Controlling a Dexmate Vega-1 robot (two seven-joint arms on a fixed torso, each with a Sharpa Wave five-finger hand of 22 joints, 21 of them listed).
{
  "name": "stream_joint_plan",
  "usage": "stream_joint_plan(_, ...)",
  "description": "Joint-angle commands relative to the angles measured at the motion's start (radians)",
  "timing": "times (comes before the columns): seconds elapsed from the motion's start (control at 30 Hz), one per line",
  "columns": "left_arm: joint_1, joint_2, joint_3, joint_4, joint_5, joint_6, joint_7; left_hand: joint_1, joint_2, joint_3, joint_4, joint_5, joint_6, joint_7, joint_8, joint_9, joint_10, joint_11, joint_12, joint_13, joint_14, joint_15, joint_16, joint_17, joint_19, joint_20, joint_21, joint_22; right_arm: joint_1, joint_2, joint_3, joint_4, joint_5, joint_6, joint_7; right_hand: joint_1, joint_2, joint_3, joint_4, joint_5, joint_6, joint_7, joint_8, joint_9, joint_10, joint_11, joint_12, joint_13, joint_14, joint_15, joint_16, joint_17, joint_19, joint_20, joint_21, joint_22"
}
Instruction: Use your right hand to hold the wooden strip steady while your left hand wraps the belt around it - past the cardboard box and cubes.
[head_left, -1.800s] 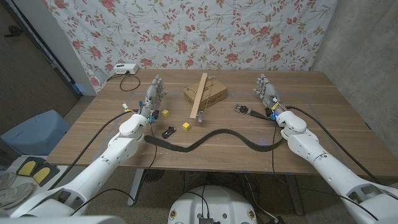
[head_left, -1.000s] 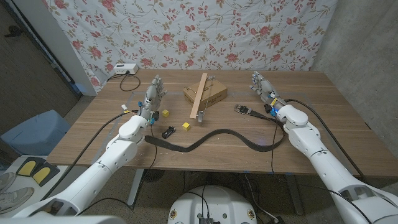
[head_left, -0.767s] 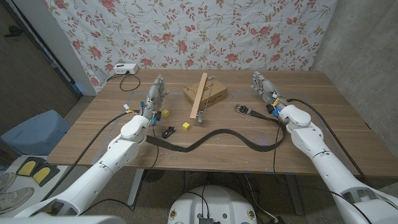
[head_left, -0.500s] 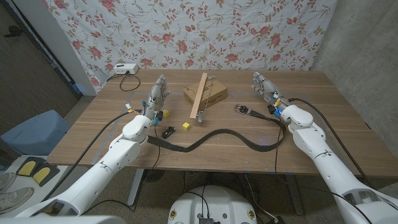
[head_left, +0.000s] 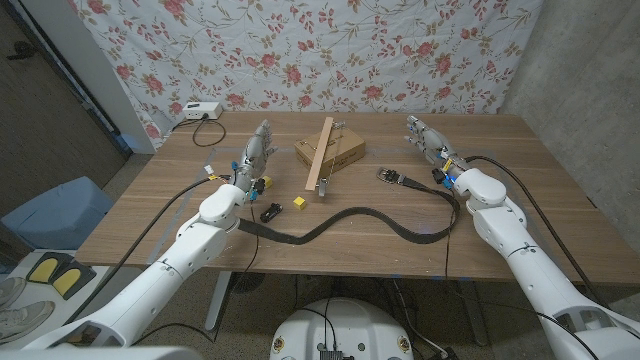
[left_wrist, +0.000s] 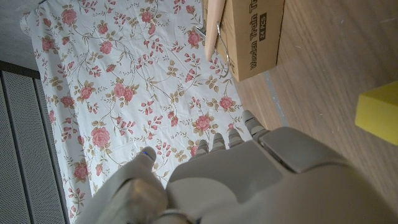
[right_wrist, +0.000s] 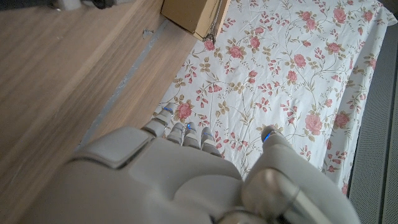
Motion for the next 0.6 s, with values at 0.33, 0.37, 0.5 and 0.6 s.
stream_joint_plan(0.33,-0.019,0.008,0.011,0.007,0.002,0.009,-0.015,0.022,0.003,0.002,-0.016,0.007,-0.135,-0.005,0.000,0.005,-0.119,0.007,0.000,0.002,-0.100,0.010,-0.009,0.004,-0.030,0.006,-0.009,-0.001,-0.032,-0.039,-0.038,-0.098,-0.159,0.044,-0.085,0.037,0.007,0.013,-0.026,0.000,0.032,-0.010,0.013,0.004,0.034,0.004,0.015,0.002,0.025,-0.005,0.008,0.003,0.029,-0.006,-0.002,0.005)
stream_joint_plan(0.37,-0.019,0.008,0.011,0.008,0.002,0.010,-0.016,0.023,0.002,0.002,-0.016,0.007,-0.134,-0.006,0.000,0.005,-0.119,0.006,0.000,0.002,-0.099,0.010,-0.009,0.004,-0.029,0.006,-0.009,-0.001,-0.033,-0.040,-0.041,-0.103,-0.171,0.046,-0.091,0.043,0.010,0.016,-0.030,-0.001,0.035,-0.012,0.014,0.004,0.036,0.003,0.015,0.002,0.030,-0.006,0.009,0.003,0.033,-0.006,-0.002,0.005)
stream_joint_plan(0.5,-0.018,0.006,0.008,0.015,-0.002,0.004,-0.021,0.025,0.002,0.002,-0.018,0.007,-0.133,-0.006,-0.001,0.005,-0.119,0.003,-0.001,0.002,-0.098,0.011,-0.010,0.004,-0.028,0.006,-0.010,-0.001,-0.035,-0.053,-0.058,-0.134,-0.236,0.057,-0.122,0.093,0.034,0.041,-0.062,-0.008,0.059,-0.036,0.018,0.004,0.056,0.001,0.017,0.002,0.054,-0.009,0.011,0.002,0.054,-0.006,-0.003,0.005)
stream_joint_plan(0.6,-0.018,0.006,0.007,0.018,-0.003,0.001,-0.023,0.026,0.002,0.002,-0.018,0.007,-0.132,-0.005,-0.001,0.005,-0.114,0.005,0.000,0.002,-0.098,0.011,-0.010,0.004,-0.027,0.006,-0.011,-0.001,-0.035,-0.061,-0.068,-0.157,-0.267,0.048,-0.131,0.126,0.048,0.058,-0.084,-0.016,0.068,-0.044,0.018,0.005,0.068,-0.002,0.017,0.002,0.075,-0.006,0.014,0.002,0.073,-0.006,-0.002,0.005)
